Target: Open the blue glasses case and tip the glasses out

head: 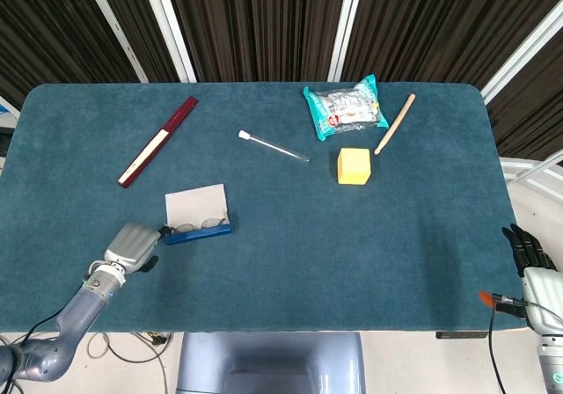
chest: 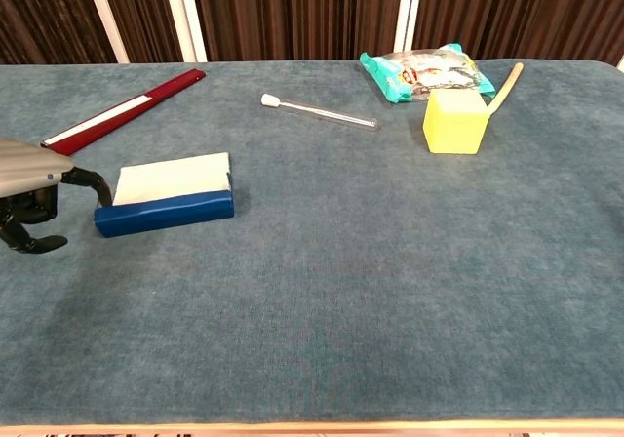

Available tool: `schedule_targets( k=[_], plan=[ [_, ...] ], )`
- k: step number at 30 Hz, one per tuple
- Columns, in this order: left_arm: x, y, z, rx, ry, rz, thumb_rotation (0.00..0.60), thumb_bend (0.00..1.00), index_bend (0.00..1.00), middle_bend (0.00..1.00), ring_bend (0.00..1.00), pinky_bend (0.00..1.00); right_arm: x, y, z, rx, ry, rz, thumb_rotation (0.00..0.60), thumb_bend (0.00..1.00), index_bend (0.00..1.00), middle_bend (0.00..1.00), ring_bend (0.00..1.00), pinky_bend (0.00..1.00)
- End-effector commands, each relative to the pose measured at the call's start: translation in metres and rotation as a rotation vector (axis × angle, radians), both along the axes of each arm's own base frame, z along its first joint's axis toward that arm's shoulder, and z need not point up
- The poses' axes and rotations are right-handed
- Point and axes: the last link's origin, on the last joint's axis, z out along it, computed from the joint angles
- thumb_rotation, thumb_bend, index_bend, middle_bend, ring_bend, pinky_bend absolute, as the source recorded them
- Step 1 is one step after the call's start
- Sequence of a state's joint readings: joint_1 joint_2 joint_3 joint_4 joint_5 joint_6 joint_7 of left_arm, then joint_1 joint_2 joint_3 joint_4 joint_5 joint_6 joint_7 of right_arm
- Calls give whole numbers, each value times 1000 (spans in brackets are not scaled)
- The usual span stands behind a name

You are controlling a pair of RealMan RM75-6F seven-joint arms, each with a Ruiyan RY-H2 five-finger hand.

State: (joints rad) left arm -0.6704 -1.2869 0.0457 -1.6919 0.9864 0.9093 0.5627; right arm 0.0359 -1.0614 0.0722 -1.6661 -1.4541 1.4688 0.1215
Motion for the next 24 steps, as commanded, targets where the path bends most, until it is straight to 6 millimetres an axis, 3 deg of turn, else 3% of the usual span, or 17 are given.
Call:
schedule_targets(
  k=[1,12,20,24],
  plan=[
    [4,-8,-1,-39,-20,22,600,364,266,963,839,936,0,0,0,1,0,0,600,176,0,0,0,194],
    [48,-30,-16,-184,-112,-27,600,364,256,963,839,936,0,0,0,1,-2,1,600,176,0,0,0,193],
    [79,-34,-35,-205,-215,-59,600,364,187,955,836,936,0,0,1,-1,-5,2,600,176,0,0,0,193],
    [88,-28,-34,-166,-275,-63,600,364,132,951,832,936,0,0,1,-1,-7,1,600,176,0,0,0,193]
  ],
)
